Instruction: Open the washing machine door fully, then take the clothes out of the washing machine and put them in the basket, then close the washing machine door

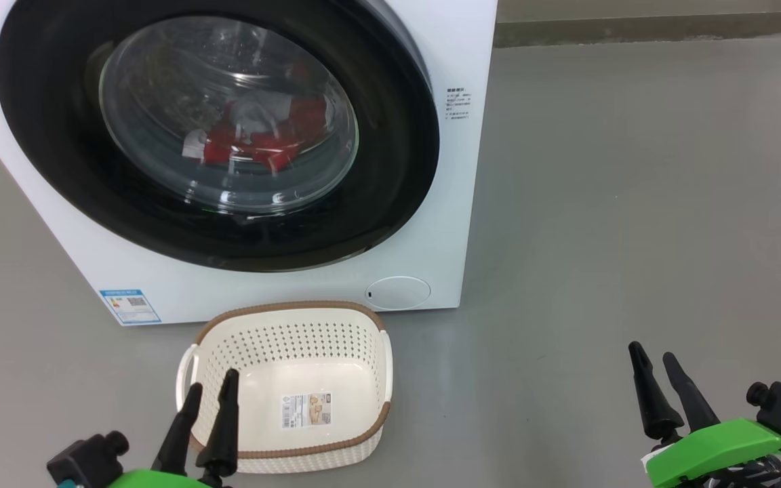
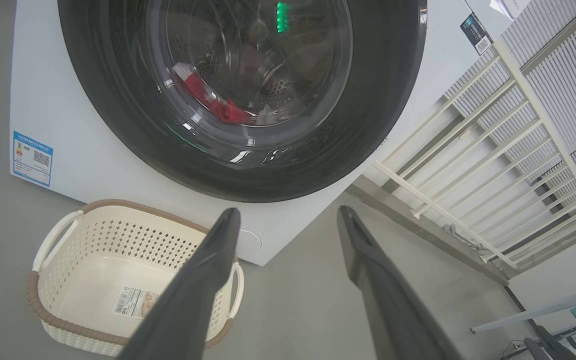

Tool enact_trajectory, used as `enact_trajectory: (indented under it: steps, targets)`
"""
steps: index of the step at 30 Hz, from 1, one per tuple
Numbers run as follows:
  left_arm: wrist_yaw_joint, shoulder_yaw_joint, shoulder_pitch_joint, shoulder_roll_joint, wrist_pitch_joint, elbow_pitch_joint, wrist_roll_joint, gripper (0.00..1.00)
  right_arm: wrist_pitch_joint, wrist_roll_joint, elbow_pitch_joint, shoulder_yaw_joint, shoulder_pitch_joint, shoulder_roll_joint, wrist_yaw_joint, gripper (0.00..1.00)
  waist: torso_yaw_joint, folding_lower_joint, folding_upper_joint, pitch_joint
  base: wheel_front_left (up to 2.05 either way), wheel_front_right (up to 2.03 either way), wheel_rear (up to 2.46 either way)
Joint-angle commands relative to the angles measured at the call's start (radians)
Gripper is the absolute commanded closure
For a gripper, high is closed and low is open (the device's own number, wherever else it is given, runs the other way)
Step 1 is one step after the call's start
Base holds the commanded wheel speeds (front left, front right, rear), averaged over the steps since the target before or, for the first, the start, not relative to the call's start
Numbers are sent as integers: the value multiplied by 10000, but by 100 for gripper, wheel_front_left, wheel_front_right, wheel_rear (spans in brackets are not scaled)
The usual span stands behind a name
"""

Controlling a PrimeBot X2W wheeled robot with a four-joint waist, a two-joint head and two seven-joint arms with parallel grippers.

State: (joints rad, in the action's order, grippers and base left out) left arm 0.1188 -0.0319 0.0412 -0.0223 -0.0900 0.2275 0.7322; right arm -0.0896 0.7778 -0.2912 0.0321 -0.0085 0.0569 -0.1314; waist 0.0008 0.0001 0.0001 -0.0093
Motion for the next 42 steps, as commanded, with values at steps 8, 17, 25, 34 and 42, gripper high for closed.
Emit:
enact_trajectory:
  steps: [8, 17, 25, 34, 42]
  targets:
    - [-214, -43, 270, -226, -349, -134, -1426, 0, -367, -1358, 99, -246, -292, 157, 5, 0, 2, 0, -1, -49, 0, 0, 0]
    - [-404, -258, 271, -300, -616, -27, -2613, 0, -631, -2555, 3, -303, -261, 100, 5, 0, 6, 0, -1, -101, 0, 0, 0]
    - [-520, -360, 310, -336, -824, 135, -3406, 0, -837, -3396, -94, -330, -287, 81, 6, 0, 4, -1, -1, -121, 0, 0, 0]
    - [-681, -407, 356, -329, -1092, 440, -4207, 0, -1102, -4449, -185, -271, -265, 23, 6, 0, 32, -1, -1, -160, 0, 0, 0]
    - [-814, -398, 436, -314, -1328, 610, -4816, 0, -1336, -5296, -220, -169, -242, -32, 7, 0, 38, -1, -1, -167, 0, 0, 0]
